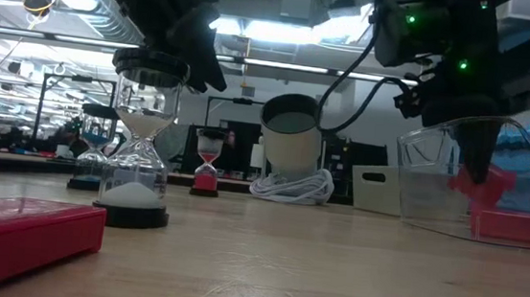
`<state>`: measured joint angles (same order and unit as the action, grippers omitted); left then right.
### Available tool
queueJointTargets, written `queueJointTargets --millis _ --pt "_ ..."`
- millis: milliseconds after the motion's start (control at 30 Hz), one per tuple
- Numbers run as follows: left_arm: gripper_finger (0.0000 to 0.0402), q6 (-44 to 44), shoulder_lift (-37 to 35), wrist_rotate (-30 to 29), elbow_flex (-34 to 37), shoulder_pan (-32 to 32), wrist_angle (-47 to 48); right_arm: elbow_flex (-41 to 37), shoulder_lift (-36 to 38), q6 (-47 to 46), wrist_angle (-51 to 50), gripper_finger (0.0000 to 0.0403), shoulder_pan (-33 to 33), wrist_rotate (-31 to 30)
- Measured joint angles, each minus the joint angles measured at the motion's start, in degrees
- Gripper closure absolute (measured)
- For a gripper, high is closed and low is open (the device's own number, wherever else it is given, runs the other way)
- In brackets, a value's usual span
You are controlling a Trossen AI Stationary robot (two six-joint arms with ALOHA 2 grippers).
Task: Pick & Place Office items
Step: Put the red charger adapter into the top transparent bin
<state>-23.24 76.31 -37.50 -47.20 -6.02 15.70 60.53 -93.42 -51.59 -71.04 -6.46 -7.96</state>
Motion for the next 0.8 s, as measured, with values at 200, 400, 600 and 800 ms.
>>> queueJointTargets --millis 200,400,600,800 --pt "0.008 0.0 0.0 -0.02 0.0 0.0 0.02 -0.74 0.15 0.15 0.4 0.0273 -0.02 -1.0" --pt "0.008 0.0 0.0 -0.02 0.0 0.0 0.02 -0.9 0.12 1.63 2.58 0.0273 -0.02 -1.69" --pt "0.008 0.0 -0.02 -0.02 0.0 0.0 0.02 -0.96 0.01 2.6 4.15 0.0273 -0.01 -1.91" --pt "0.008 0.0 -0.02 -0.02 0.0 0.0 0.02 -0.96 -0.01 2.62 4.25 0.0265 0.0 -1.89"
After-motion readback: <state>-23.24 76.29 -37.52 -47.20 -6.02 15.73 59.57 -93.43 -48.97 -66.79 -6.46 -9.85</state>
